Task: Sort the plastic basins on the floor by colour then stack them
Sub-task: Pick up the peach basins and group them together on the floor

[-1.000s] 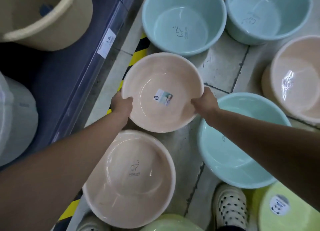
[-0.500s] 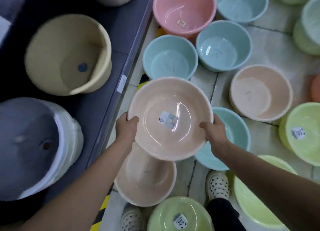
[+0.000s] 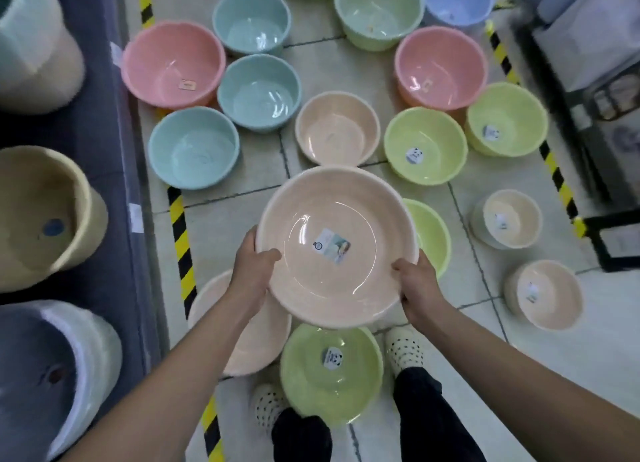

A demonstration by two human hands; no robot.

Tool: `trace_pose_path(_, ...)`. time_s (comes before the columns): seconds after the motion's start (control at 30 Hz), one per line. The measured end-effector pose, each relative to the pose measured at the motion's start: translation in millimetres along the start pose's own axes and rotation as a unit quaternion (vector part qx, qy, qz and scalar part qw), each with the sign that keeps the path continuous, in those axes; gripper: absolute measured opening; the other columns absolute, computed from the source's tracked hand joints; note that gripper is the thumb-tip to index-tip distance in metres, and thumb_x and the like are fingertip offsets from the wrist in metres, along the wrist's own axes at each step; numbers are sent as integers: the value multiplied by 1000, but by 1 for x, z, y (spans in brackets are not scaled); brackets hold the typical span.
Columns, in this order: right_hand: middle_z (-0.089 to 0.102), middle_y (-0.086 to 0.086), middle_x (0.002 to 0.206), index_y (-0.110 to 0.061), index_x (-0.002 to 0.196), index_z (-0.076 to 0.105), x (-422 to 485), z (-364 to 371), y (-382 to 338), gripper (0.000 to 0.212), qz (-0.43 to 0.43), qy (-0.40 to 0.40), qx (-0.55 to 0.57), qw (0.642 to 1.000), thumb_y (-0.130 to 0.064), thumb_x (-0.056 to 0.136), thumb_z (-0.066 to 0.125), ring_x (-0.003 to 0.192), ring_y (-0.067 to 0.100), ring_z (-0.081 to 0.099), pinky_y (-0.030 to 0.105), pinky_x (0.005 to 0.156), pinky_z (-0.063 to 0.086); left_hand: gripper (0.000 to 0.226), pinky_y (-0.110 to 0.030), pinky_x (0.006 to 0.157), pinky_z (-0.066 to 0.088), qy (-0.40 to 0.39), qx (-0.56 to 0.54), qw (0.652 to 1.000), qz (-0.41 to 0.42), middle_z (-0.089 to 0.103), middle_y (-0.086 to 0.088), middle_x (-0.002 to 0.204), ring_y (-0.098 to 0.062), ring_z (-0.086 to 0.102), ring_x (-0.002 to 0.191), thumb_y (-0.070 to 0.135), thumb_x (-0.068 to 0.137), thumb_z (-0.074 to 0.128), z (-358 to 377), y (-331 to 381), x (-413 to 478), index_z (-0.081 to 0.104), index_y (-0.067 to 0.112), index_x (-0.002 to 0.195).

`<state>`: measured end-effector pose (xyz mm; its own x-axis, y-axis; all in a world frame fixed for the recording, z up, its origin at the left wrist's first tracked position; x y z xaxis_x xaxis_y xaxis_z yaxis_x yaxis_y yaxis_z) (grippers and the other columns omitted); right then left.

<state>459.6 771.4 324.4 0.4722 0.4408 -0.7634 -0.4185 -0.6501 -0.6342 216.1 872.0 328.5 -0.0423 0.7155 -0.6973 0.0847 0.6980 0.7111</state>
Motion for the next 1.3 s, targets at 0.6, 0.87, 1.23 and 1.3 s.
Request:
trace_pose_path(0.6, 63, 14, 106, -13, 127, 52, 140, -465, 213, 38, 80, 156, 29, 984, -3, 91, 46, 82, 32, 60, 34, 53, 46, 58, -30, 61, 49, -151, 97, 978, -103, 68, -12, 114, -31, 64, 92, -13, 82, 46, 413, -317, -76, 55, 15, 132)
trace_pose_path(0.87, 63, 7, 103, -16, 132, 50, 265, -481, 313, 44, 45, 127, -8, 991, -6, 89, 48, 86, 27, 62, 32, 55, 47, 51, -31, 63, 50, -100, 134, 984, -61, 66, -8, 99, -26, 61, 83, -9, 80, 45, 452, -436, 4, 55, 12, 125)
trace_pose_path(1.23, 65, 8, 104, -18, 123, 55, 339, -482, 375, 36, 1, 177, 11, 984, -4, 90, 49, 92, 30, 62, 34, 63, 48, 46, -36, 85, 52, -171, 257, 948, 72, 65, 6, 99, -22, 63, 94, -1, 84, 46, 471, -483, 78, 48, 24, 123)
trace_pose_path(1.3, 65, 4, 98, -17, 122, 57, 341, -482, 375, 36, -29, 203, 0, 979, -4, 90, 50, 86, 26, 61, 32, 63, 47, 43, -32, 79, 50, -187, 260, 943, 89, 64, 7, 99, -18, 62, 92, 1, 85, 47, 472, -485, 85, 48, 25, 121)
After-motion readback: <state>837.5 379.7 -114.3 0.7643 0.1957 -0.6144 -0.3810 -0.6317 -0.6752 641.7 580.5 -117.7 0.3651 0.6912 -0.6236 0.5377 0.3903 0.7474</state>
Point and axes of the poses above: each hand's wrist, its own x-axis towards the middle knuckle, its own z-axis out of the palm, y = z × x, the point moved 3 cm from there along x, towards the middle knuckle
